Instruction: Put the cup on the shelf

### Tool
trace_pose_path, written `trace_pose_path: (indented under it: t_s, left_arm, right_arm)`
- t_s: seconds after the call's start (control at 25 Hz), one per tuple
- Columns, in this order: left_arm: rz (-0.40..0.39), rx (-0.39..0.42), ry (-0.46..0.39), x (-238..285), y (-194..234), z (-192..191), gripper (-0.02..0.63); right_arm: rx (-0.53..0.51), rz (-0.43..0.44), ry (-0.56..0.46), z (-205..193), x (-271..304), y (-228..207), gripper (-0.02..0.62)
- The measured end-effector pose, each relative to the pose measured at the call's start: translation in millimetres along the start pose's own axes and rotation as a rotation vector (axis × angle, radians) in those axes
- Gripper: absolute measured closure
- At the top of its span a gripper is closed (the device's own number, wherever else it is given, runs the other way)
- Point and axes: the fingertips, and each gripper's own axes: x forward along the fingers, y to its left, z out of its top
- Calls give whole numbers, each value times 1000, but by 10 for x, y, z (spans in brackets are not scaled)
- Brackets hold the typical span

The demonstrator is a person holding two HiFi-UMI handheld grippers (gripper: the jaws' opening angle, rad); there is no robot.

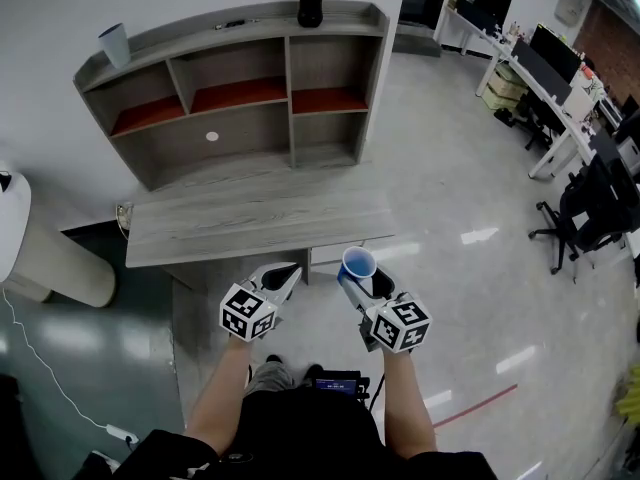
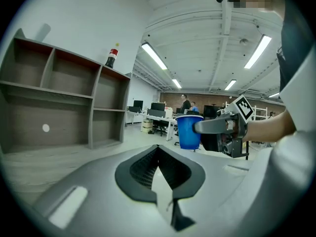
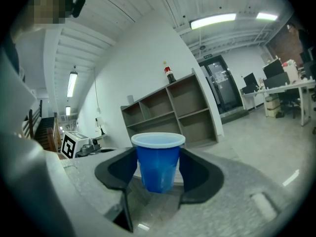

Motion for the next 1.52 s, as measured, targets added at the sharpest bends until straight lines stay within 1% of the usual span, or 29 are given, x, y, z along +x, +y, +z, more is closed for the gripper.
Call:
trace_pose_path:
  t_s: [0.2, 0.32, 0.64, 0.88, 1.28, 1.52]
  left_arm:
    - [0, -10, 7, 119, 126, -17, 604]
    - [-4, -21, 1, 234, 250, 13, 604]
    - [-76, -1, -6, 664, 618, 222, 604]
    - [-100, 6, -6, 923, 1079, 404, 604]
    - [-140, 8, -1, 1117, 1729, 578, 604]
    - [-160, -3, 1, 1175, 1975, 592, 604]
  right_arm:
    - [3, 7, 12, 4, 143, -100, 330]
    - [4, -3, 14, 29, 229, -190, 330]
    - [-4, -54, 7, 251, 613, -493, 330]
    - [-9, -76, 0, 441, 1054, -655, 330]
    - [-12, -109, -6, 639, 1698, -724, 330]
    - [-7, -138, -3, 662, 1910, -745, 330]
